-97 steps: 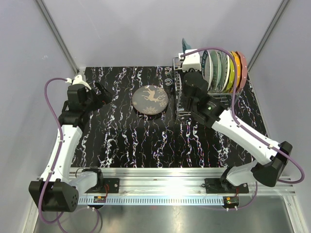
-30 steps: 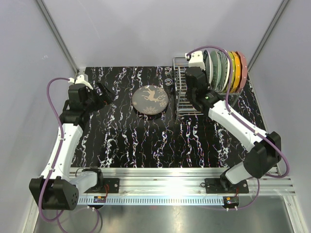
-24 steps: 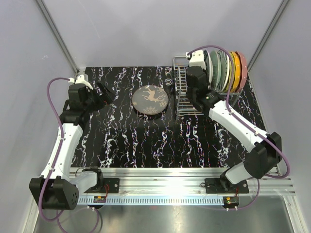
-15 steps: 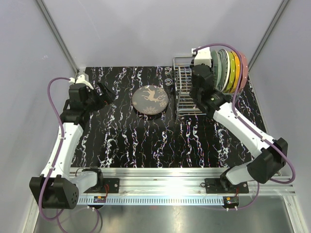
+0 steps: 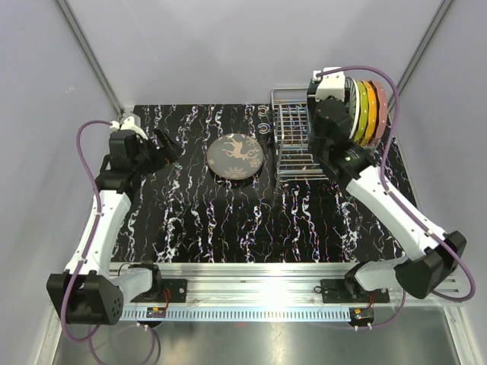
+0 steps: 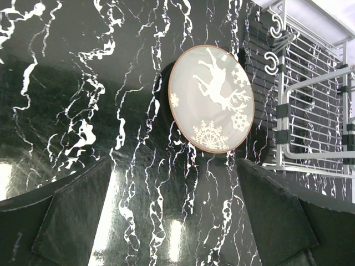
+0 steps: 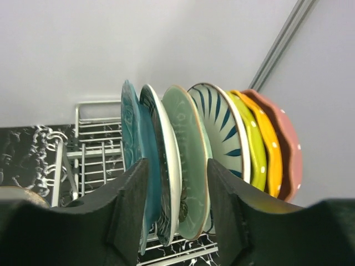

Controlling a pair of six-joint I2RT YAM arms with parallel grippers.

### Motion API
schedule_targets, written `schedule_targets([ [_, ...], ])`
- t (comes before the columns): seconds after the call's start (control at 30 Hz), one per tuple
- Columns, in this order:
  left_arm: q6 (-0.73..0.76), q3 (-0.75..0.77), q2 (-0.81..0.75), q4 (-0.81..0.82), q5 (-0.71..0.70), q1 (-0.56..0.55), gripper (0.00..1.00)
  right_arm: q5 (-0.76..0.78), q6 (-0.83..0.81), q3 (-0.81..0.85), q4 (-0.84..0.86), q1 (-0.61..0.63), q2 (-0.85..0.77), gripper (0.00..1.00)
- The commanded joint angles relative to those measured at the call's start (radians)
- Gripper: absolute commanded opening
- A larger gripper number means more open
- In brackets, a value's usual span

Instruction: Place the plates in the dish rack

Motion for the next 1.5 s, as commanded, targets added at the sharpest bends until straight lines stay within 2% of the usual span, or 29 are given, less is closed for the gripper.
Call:
schedule_targets([
  [0.0, 0.008, 0.024, 0.015, 0.066, 0.047, 0.005, 0.99, -0.08, 0.036, 0.065, -0.035, -0.003, -0.086, 0.55],
  [0.2, 0.048, 0.022, 0.038, 0.075, 0.066, -0.012, 0.99, -0.135, 0.09, 0.079, -0.087, -0.003, -0.148, 0.58],
  [0.37, 0.129, 0.039, 0.055, 0.059, 0.026, -0.106, 0.99, -0.149, 0.14, 0.069, -0.149, -0.004, -0.237, 0.6],
  [0.53, 0.191, 0.087, 0.13, -0.01, -0.032, -0.219, 0.99, -0.166, 0.215, -0.041, -0.205, -0.003, -0.365, 0.61],
  [0.77, 0.324, 0.104, 0.196, -0.038, -0.163, -0.411, 0.99, -0.209, 0.335, -0.275, -0.272, -0.003, -0.609, 0.57],
  [0.97, 0.422, 0.101, 0.27, 0.008, -0.418, -0.534, 0.94, -0.242, 0.381, -0.45, -0.292, -0.003, -0.758, 0.56],
  [1.07, 0.505, 0.082, 0.279, 0.074, -0.465, -0.6, 0.94, -0.268, 0.429, -0.503, -0.309, -0.003, -0.823, 0.55],
  [1.2, 0.597, 0.084, 0.331, 0.16, -0.425, -0.637, 0.95, -0.278, 0.469, -0.535, -0.305, -0.003, -0.895, 0.52],
  [1.47, 0.719, 0.205, 0.593, 0.177, -0.304, -0.653, 0.96, -0.299, 0.47, -0.527, -0.325, -0.001, -0.939, 0.49],
])
